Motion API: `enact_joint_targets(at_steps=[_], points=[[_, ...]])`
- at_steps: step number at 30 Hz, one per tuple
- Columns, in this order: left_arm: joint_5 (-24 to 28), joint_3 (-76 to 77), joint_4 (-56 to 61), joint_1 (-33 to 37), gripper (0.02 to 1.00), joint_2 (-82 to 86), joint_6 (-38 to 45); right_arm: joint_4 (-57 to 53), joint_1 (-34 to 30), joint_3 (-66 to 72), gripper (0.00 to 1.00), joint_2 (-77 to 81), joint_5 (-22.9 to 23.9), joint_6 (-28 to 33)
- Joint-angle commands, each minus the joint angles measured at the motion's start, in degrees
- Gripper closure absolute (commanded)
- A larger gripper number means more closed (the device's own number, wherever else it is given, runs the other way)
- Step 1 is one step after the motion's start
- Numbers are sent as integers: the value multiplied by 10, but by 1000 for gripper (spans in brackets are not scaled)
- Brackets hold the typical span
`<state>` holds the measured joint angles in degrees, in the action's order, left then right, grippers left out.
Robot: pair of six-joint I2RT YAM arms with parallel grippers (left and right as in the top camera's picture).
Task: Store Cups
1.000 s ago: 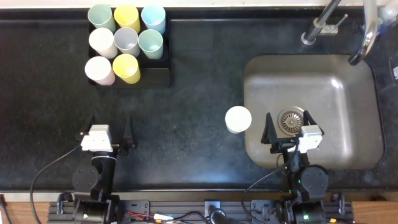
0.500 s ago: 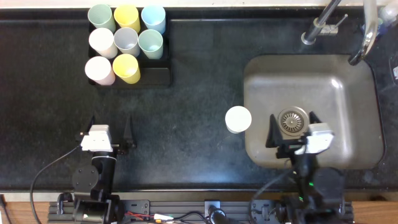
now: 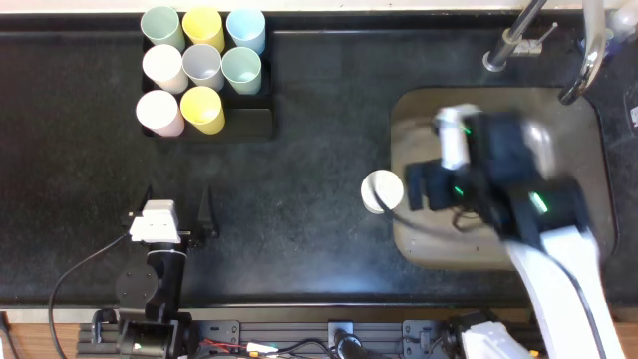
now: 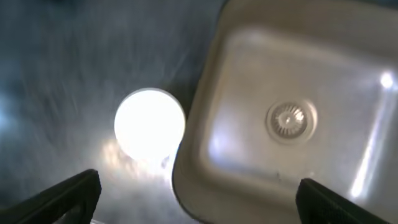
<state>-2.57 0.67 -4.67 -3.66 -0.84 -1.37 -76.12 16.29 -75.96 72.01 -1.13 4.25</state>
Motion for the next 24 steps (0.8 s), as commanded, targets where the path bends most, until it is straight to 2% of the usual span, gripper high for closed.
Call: enact_joint_targets(at_steps=[1, 10, 17, 24], points=[[-5, -2, 1, 2, 20, 7, -4, -2, 18, -28, 3, 84, -3, 79], [-5, -2, 1, 2, 20, 7, -4, 2, 18, -28, 3, 191, -3, 169], [-5, -2, 1, 2, 20, 7, -4, 16, 18, -28, 3, 236, 26, 176], [-5, -2, 1, 2, 20, 7, -4, 33, 18, -28, 3, 254, 17, 176]])
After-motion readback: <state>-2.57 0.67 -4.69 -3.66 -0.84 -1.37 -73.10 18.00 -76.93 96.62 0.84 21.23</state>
